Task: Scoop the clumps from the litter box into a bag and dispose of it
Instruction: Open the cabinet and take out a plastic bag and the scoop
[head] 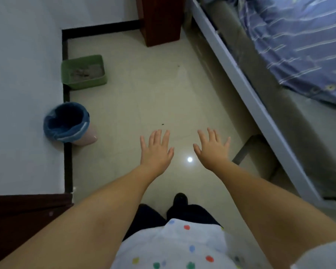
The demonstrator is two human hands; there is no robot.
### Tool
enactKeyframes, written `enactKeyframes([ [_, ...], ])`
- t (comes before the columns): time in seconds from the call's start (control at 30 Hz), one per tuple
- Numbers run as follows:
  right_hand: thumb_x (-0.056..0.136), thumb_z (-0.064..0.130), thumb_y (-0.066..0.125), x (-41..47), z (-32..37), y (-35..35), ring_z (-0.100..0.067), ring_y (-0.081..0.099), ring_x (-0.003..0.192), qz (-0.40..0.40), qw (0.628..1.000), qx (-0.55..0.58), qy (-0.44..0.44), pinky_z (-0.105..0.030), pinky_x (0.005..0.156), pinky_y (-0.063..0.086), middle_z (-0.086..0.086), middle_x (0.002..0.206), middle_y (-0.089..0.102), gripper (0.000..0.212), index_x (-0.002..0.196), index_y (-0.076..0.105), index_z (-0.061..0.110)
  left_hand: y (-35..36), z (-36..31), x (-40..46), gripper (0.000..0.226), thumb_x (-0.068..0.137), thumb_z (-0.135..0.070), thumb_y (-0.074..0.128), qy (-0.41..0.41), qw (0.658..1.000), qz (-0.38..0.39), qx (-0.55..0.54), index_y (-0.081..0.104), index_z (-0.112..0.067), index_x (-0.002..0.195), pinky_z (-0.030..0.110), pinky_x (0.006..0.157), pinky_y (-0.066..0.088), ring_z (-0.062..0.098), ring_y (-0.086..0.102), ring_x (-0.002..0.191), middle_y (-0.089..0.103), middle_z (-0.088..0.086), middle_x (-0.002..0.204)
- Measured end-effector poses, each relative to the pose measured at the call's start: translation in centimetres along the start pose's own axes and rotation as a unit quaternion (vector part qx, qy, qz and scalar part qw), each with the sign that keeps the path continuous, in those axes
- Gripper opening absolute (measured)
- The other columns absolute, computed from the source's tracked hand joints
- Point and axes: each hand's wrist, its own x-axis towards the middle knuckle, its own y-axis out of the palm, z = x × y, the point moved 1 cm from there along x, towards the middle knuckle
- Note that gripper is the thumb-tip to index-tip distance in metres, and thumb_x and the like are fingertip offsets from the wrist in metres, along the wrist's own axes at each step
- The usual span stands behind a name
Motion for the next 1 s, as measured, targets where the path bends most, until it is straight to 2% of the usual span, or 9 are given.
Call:
enactKeyframes([
  [0.13, 0.098, 0.051, 0.018, 7.4, 1.6, -2.5, -0.025, -0.001, 0.148, 0.017, 0.999, -0.010, -0.038, -0.061, 0.113, 0.002, -0.005, 0.160, 0.001, 0.058, 0.150, 0.004, 0.030, -2.4, 1.2, 6.2, 0.060, 0.099, -0.042, 0.024, -0.039, 0.999, -0.011, -0.020, 0.000, -0.023, 0.151, 0.054, 0.115, -0.002, 0.022, 0.005, 0.145, 0.008, 0.006, 0.158],
  [0.27, 0.098, 0.051, 0.017, 15.3, 5.2, -5.4, -0.024, -0.001, 0.147, 0.014, 0.996, -0.026, -0.081, -0.060, 0.113, 0.004, -0.004, 0.160, 0.001, 0.058, 0.150, 0.004, 0.030, -4.4, 5.5, 13.5, 0.060, 0.099, -0.041, 0.026, -0.084, 0.996, -0.023, -0.018, 0.001, -0.022, 0.151, 0.055, 0.115, 0.000, 0.022, 0.007, 0.145, 0.010, 0.006, 0.157],
  [0.37, 0.098, 0.050, 0.018, 22.1, 7.4, -8.4, -0.024, -0.001, 0.147, 0.001, 0.997, -0.013, -0.079, -0.060, 0.113, 0.004, -0.004, 0.160, 0.001, 0.057, 0.150, 0.005, 0.030, -6.5, 9.1, 19.9, 0.060, 0.100, -0.041, 0.025, -0.092, 0.996, -0.020, -0.010, 0.000, -0.022, 0.151, 0.055, 0.115, 0.000, 0.022, 0.007, 0.145, 0.009, 0.007, 0.157],
  [0.57, 0.098, 0.049, 0.018, 33.4, 10.5, -15.7, -0.024, 0.001, 0.147, -0.012, 1.000, 0.013, -0.021, -0.058, 0.115, 0.002, -0.004, 0.160, 0.002, 0.057, 0.150, 0.003, 0.031, -13.4, 13.9, 33.2, 0.060, 0.099, -0.042, 0.026, -0.054, 0.998, -0.022, 0.013, 0.002, -0.021, 0.151, 0.055, 0.115, 0.001, 0.022, 0.008, 0.145, 0.011, 0.007, 0.157],
  [0.87, 0.099, 0.047, 0.021, 49.5, 11.7, -23.7, -0.023, 0.004, 0.147, -0.032, 0.999, 0.030, -0.019, -0.056, 0.116, 0.003, -0.005, 0.159, 0.006, 0.057, 0.150, 0.004, 0.029, -19.6, 15.7, 51.5, 0.061, 0.099, -0.042, 0.027, -0.020, 0.999, -0.024, 0.019, 0.004, -0.021, 0.151, 0.055, 0.115, 0.003, 0.023, 0.009, 0.145, 0.012, 0.008, 0.157],
  [1.0, 0.099, 0.046, 0.021, 58.7, 11.0, -27.6, -0.022, 0.003, 0.147, -0.042, 0.998, 0.023, -0.042, -0.054, 0.116, 0.003, -0.004, 0.159, 0.005, 0.057, 0.150, 0.003, 0.030, -21.8, 15.8, 61.0, 0.060, 0.099, -0.041, 0.027, -0.038, 0.999, -0.033, 0.015, 0.004, -0.021, 0.151, 0.054, 0.114, 0.002, 0.023, 0.009, 0.145, 0.011, 0.007, 0.157],
])
